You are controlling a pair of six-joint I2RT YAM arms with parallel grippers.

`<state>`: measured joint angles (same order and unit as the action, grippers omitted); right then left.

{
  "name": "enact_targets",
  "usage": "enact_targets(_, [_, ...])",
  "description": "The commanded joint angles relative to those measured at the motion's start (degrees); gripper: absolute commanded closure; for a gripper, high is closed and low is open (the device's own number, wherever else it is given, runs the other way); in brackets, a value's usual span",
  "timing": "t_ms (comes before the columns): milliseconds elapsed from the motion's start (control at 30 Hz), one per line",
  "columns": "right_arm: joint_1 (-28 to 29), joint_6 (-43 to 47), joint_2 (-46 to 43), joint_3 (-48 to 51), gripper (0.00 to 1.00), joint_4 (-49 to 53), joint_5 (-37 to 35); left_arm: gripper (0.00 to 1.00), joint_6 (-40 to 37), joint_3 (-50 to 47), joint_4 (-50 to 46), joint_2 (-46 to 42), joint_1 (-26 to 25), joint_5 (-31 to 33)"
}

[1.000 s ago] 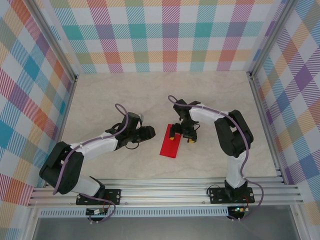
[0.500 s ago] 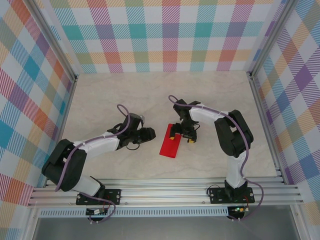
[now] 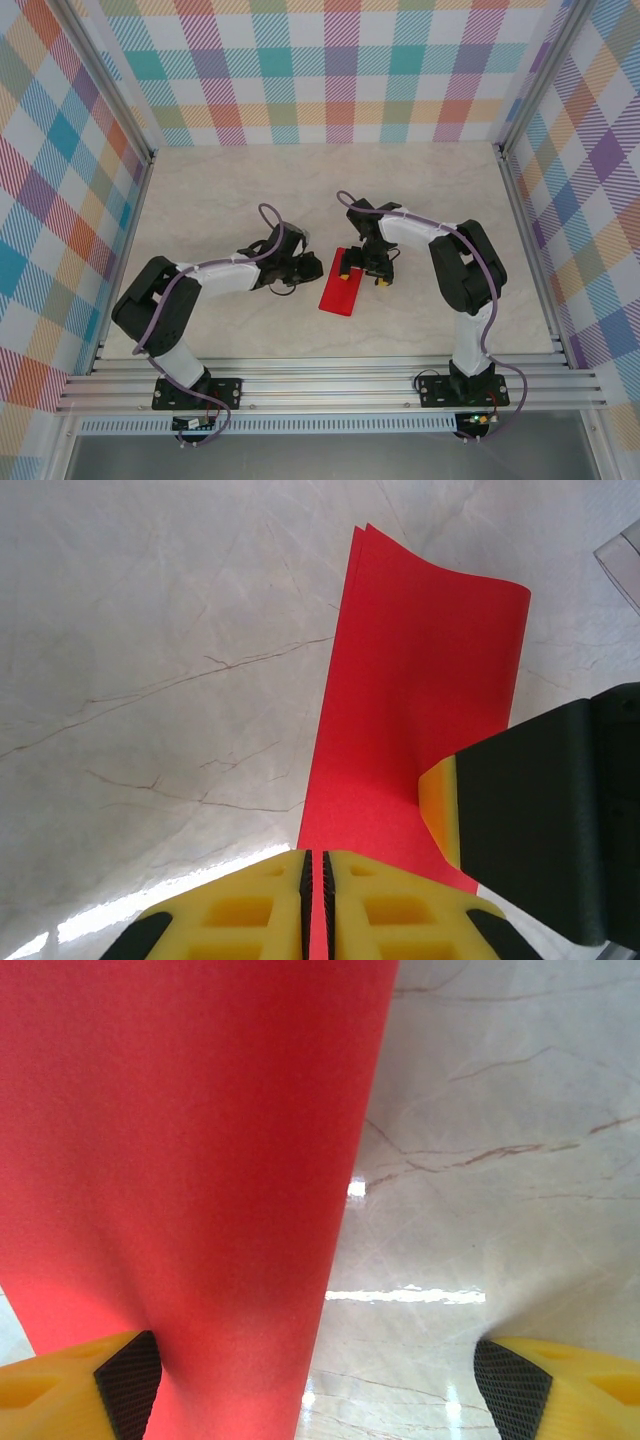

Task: Fold a paper plane with a square sheet of paper (pick it up from the middle)
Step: Hold the square sheet of paper at the center of the table.

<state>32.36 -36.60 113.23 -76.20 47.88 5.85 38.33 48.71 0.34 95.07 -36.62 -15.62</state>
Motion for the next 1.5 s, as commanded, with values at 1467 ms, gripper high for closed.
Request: enact_targets(1467, [-0.2,1.7,8.0,4.0,0.12,-6.0,-0.9,1.00,3.9,8.9,-0.3,14.8,-2.9,-3.6])
